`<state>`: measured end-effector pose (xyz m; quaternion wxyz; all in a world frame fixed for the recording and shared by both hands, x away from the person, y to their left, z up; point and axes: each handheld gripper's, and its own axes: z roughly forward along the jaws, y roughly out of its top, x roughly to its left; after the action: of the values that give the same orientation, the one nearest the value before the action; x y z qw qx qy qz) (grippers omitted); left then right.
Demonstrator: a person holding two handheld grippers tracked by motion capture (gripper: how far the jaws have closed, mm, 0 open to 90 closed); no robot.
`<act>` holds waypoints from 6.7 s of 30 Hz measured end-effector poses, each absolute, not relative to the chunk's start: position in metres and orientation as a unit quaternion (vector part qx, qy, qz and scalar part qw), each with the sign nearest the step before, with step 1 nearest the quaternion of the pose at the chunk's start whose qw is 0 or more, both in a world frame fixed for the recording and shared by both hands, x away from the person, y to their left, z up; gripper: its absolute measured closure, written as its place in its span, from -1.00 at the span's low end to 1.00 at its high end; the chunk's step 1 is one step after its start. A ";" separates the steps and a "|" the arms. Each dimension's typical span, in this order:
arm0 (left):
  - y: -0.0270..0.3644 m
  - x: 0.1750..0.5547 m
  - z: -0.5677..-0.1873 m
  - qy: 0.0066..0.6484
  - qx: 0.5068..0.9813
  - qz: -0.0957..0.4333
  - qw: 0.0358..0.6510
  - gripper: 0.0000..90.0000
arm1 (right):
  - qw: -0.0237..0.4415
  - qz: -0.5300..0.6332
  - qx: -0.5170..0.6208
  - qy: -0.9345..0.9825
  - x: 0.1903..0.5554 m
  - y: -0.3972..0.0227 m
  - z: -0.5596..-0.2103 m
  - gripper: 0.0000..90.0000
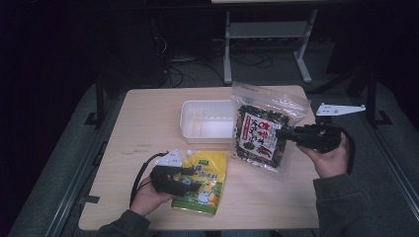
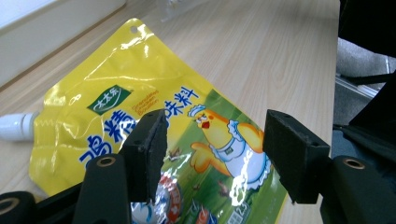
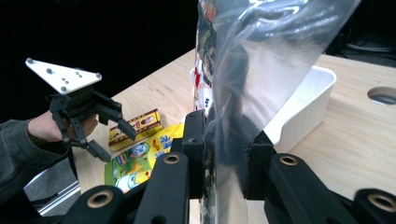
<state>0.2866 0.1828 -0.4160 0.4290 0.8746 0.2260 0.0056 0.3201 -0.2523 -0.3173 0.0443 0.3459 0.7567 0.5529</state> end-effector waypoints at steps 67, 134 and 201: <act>0.220 0.278 -0.425 0.255 0.857 0.008 0.447 -0.26 | 0.148 0.528 0.373 0.749 0.459 -0.140 -0.353 0.67; 0.220 0.282 -0.427 0.265 0.858 0.020 0.439 -0.33 | 0.069 0.527 0.396 0.748 0.426 -0.210 -0.363 0.08; 0.214 0.283 -0.428 0.266 0.860 0.024 0.434 -0.38 | -0.041 0.449 0.352 0.820 0.344 -0.168 -0.392 -0.24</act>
<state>0.2829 0.2135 -0.4280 0.4344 0.8603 0.2657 0.0241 0.3438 -0.1679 -0.3921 -0.0414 0.3525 0.8203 0.4486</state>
